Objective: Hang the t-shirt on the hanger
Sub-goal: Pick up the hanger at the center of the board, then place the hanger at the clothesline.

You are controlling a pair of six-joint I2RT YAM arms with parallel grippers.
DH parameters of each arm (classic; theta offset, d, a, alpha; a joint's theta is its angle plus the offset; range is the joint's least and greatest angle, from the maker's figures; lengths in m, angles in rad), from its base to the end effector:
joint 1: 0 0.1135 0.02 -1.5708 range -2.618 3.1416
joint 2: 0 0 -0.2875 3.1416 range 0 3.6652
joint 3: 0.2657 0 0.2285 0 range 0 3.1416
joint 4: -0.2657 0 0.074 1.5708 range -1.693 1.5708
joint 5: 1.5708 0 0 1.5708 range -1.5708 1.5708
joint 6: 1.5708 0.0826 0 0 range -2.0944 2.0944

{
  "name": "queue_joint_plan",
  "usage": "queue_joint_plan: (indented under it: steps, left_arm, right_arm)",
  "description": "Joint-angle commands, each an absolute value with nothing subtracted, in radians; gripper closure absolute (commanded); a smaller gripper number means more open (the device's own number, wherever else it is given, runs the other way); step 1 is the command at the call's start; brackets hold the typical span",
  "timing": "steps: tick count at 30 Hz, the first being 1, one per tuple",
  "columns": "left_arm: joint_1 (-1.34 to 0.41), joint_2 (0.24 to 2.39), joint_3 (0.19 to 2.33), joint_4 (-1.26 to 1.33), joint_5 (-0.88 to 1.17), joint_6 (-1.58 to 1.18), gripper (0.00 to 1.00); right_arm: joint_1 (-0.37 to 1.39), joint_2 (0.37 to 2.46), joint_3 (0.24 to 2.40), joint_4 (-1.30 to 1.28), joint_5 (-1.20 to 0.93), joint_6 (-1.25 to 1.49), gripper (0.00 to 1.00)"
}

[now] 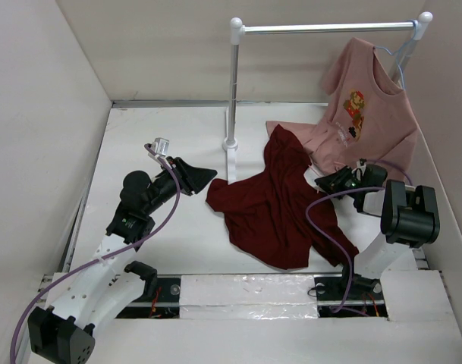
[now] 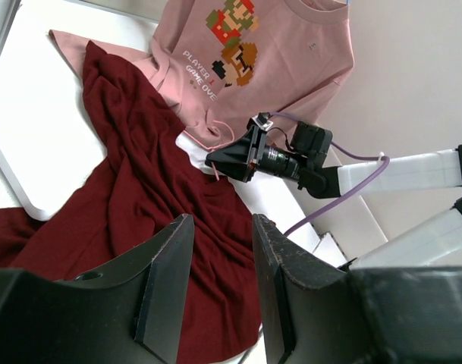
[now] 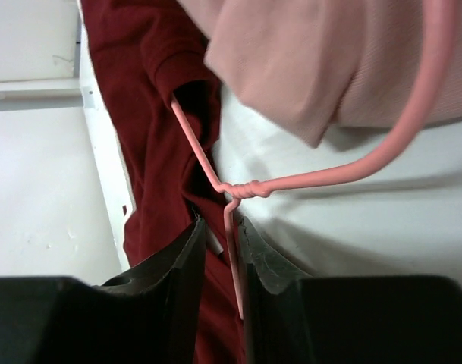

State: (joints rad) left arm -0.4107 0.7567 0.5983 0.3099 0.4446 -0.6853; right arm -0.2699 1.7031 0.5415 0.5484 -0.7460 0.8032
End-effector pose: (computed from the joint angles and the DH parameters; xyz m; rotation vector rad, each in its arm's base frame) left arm 0.1554 -0.1064 0.3578 0.1857 1.5400 -1.1993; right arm 0.3145 -0.0288 0.1426 0.7281 2.0838 1.1125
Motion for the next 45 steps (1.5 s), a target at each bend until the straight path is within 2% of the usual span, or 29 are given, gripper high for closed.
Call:
queue_joint_plan:
  steps: [1, 2, 3, 4, 8, 11, 14, 15, 18, 25, 30, 35, 45]
  left_arm:
    - [-0.413, 0.742, 0.595, 0.357, 0.449, -0.681, 0.67]
    - [-0.413, 0.744, 0.594, 0.356, 0.448, -0.681, 0.67]
    - [-0.413, 0.741, 0.595, 0.356, 0.448, -0.681, 0.67]
    - [-0.413, 0.744, 0.594, 0.354, 0.446, -0.680, 0.67]
    - [-0.413, 0.744, 0.595, 0.353, 0.446, -0.680, 0.67]
    - [-0.413, 0.747, 0.598, 0.353, 0.446, -0.680, 0.67]
    - [-0.413, 0.747, 0.598, 0.354, 0.446, -0.680, 0.67]
    - [-0.413, 0.747, 0.597, 0.354, 0.448, -0.680, 0.67]
    - [-0.413, 0.746, 0.598, 0.359, 0.449, -0.681, 0.67]
    - [-0.413, 0.736, 0.609, 0.353, 0.459, -0.680, 0.67]
    - [-0.413, 0.727, 0.612, 0.342, 0.459, -0.678, 0.67]
    - [-0.413, 0.721, 0.614, 0.337, 0.457, -0.675, 0.67]
    - [-0.413, 0.715, 0.604, 0.341, 0.457, -0.672, 0.67]
  right_arm:
    - [-0.242, 1.657, 0.525, 0.653, -0.770, 0.818, 0.76]
    - [-0.232, 1.651, 0.517, 0.667, -0.755, 0.812, 0.84]
    - [-0.232, 1.644, 0.517, 0.667, -0.750, 0.813, 0.84]
    - [-0.232, 1.638, 0.503, 0.699, -0.744, 0.816, 0.89]
    - [-0.197, 1.545, 0.483, 0.718, -0.690, 0.816, 1.00]
    - [-0.129, 1.383, 0.546, 0.525, -0.577, 0.715, 1.00]
    - [0.019, 1.208, 0.696, 0.208, -0.311, 0.562, 1.00]
    - [0.061, 1.177, 0.739, 0.142, -0.160, 0.531, 1.00]
    - [0.181, 1.112, 0.891, -0.064, 0.031, 0.457, 1.00]
    - [0.304, 1.089, 1.210, -0.346, 0.196, 0.361, 1.00]
    - [0.364, 1.112, 1.414, -0.454, 0.328, 0.292, 1.00]
    - [0.312, 1.172, 1.568, -0.496, 0.354, 0.229, 1.00]
    - [0.089, 1.356, 1.854, -0.499, 0.154, 0.212, 1.00]
